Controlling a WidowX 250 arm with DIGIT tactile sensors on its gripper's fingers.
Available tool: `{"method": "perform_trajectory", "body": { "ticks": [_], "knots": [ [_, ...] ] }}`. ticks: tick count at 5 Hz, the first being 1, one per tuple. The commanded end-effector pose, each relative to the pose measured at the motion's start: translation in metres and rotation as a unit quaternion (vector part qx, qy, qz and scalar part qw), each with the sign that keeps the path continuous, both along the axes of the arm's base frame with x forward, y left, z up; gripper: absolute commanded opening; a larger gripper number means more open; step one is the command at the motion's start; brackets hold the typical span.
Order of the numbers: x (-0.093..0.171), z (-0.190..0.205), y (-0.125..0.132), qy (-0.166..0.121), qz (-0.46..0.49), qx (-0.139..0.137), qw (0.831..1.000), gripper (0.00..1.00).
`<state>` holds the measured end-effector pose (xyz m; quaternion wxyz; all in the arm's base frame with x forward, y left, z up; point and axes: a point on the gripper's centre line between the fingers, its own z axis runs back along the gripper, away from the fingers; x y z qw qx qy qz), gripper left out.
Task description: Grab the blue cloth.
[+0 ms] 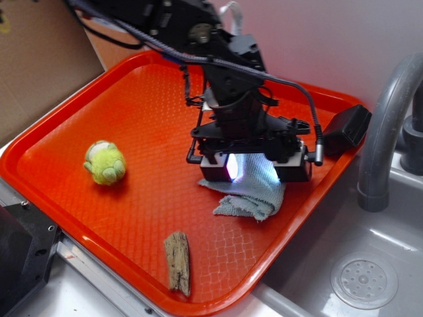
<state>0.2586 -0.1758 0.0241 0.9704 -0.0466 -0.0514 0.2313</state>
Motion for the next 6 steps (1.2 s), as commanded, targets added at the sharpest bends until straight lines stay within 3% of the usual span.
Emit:
{"method": "perform_trajectory", "body": {
  "ticks": [1,2,3,4,5,6],
  "knots": [
    [0.006,0.029,0.014,-0.003,-0.019,0.004,1.000,0.00],
    [0.005,0.046,0.034,-0.010,-0.033,-0.002,0.999,0.00],
    [0.014,0.060,0.076,-0.012,-0.046,0.014,0.999,0.00],
    [0.014,0.109,0.120,-0.080,-0.146,0.036,0.985,0.00],
    [0.000,0.150,0.145,-0.085,-0.169,0.023,0.982,0.00],
    [-0.007,0.179,0.157,-0.077,-0.146,-0.008,0.986,0.00]
  ]
}}
